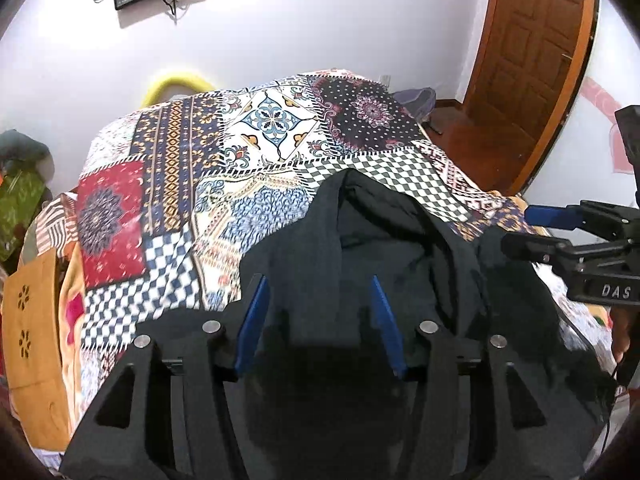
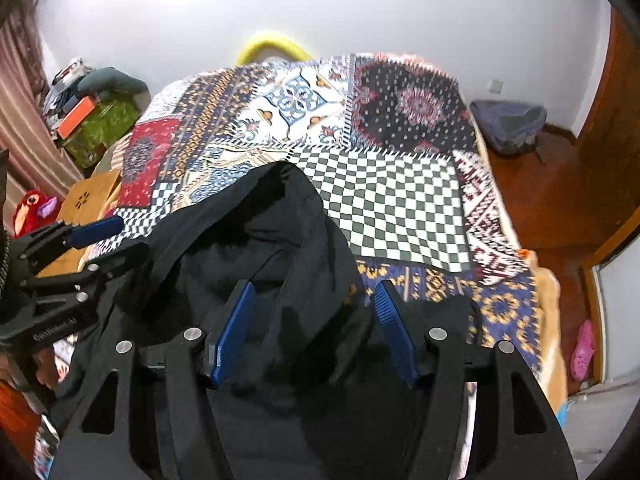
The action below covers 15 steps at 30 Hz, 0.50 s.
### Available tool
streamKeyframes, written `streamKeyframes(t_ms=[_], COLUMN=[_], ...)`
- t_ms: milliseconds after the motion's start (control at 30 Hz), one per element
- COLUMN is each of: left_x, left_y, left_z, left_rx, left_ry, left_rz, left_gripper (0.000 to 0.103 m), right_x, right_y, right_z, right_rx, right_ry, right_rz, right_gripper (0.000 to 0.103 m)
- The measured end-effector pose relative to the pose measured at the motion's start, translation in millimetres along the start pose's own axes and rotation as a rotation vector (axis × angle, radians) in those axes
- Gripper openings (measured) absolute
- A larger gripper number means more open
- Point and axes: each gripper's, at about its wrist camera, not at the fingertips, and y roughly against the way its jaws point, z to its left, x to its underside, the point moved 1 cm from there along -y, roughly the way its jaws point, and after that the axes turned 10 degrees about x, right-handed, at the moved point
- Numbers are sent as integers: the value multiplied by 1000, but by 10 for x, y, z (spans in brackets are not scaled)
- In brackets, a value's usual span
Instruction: Fold large clothes
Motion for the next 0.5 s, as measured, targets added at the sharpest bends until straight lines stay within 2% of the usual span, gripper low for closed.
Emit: streamKeyframes(t_ms=[200,333,367,400,500], left_x=[-109,-92,-86,-76,-61], left_y=[-562,-794,-823,-854,-879], left_z=[171,227,234,240,253], left_rx=[23,34,41,49,67], left_ry=[46,60,62,64,73], left_rz=[79,95,95,93,86], left_gripper=[52,52,52,52,36], right_x=[-110,-73,-72,-61,-65], right_y=[-602,-842,-862,-868,-824], right_z=[-148,-234,-231,-207,-134], right_rx=[-58,-121,-117,-119,-121], right_ry=[-111,-183,-180,-168,-136], right_rz=[116,181,185,184,180], right_gripper=[59,57,54,42,24])
